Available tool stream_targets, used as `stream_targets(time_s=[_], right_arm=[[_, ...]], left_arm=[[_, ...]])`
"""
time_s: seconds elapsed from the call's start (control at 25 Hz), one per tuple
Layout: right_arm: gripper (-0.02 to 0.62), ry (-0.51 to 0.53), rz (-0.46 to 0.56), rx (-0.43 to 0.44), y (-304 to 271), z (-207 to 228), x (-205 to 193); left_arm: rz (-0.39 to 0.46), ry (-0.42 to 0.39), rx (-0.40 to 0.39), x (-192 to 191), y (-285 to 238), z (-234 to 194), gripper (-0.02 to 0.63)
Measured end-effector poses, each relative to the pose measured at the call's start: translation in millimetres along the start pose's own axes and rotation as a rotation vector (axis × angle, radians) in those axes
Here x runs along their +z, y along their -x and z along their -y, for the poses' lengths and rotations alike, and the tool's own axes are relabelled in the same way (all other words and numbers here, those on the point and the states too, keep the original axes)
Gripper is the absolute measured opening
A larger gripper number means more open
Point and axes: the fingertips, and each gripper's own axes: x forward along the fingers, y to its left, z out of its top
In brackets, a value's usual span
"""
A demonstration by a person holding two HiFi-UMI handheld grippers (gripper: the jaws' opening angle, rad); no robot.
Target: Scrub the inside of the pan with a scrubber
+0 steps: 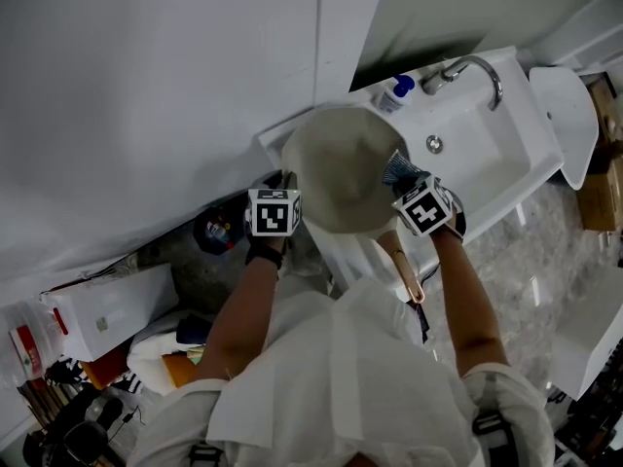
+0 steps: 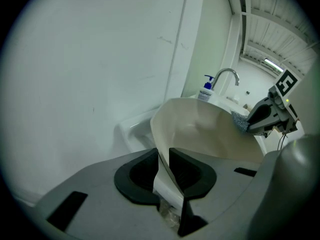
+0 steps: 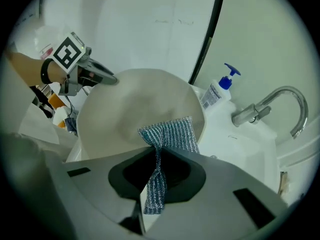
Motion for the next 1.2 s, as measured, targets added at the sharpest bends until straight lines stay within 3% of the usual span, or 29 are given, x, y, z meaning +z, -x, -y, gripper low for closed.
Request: stream_targets(time_s=[0.24,0.6,1.2], right_arm=[[0.04,-0.034,0.007,0.078,12,-45,-9],[0.04,0.068,-0.014,0.238,17,-115,1],[0.04,0.21,0.063,0.379,2,-180,66]], left_arm=[[-0.008,-0.004,0.003,1,-1,0,0.077],[-0.014,0.011,-0.002,2,-1,0,0.074],[-0.016,0.032,0.002,1,-4,-2,0.071]])
